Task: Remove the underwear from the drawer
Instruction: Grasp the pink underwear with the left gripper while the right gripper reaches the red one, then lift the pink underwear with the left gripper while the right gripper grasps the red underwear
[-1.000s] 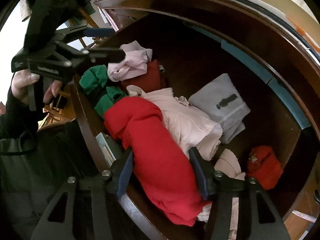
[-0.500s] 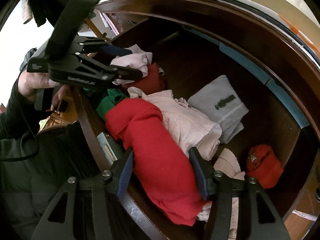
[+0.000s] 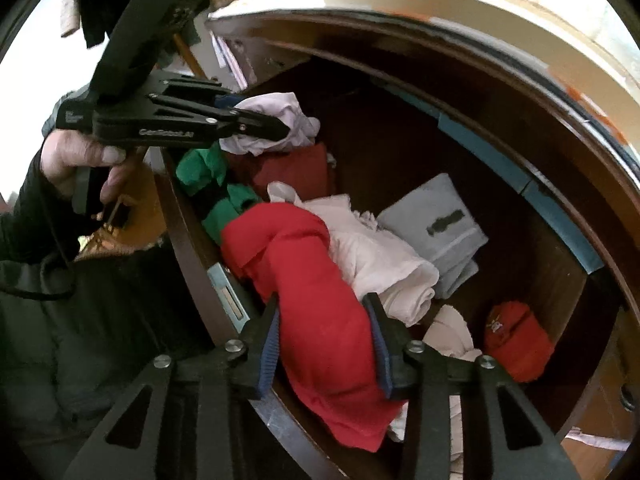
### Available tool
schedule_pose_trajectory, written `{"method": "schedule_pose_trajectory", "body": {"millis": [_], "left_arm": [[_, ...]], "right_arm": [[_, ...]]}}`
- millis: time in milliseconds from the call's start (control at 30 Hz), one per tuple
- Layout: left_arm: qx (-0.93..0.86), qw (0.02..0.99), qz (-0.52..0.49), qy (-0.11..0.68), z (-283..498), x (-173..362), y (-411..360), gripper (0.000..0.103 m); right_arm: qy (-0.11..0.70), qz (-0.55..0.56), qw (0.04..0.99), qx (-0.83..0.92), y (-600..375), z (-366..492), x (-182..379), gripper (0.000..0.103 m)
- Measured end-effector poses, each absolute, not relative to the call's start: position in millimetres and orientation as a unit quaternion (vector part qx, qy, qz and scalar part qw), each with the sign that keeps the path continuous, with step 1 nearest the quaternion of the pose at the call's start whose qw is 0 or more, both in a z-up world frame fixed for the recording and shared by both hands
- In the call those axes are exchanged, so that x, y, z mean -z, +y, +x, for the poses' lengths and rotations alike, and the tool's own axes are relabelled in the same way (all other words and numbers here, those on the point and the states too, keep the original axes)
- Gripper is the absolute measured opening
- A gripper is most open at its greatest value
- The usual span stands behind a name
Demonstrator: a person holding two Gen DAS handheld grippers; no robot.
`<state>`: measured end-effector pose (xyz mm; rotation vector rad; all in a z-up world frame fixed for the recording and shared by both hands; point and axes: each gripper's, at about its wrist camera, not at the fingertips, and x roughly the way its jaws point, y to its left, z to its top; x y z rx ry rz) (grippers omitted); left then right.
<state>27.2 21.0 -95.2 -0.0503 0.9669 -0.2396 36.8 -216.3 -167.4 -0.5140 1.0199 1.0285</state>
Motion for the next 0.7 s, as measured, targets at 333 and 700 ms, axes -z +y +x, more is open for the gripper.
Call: {"method": "schedule_pose_trajectory", "body": {"millis": [333, 700], "left_arm": [[0.14, 0.894, -0.036, 0.425, 17.7, 73.5, 15.5, 0.025], [0.141, 0.9, -0.048, 0.409, 13.0, 70.2, 17.0, 0.025]], "right_arm": [[0.439, -0.182, 0.751, -0.458, -237.2, 35.0, 155.4, 0.041], [0.395, -0.115, 0.794, -0.448, -262.7, 35.0, 124.2, 0.041]]}}
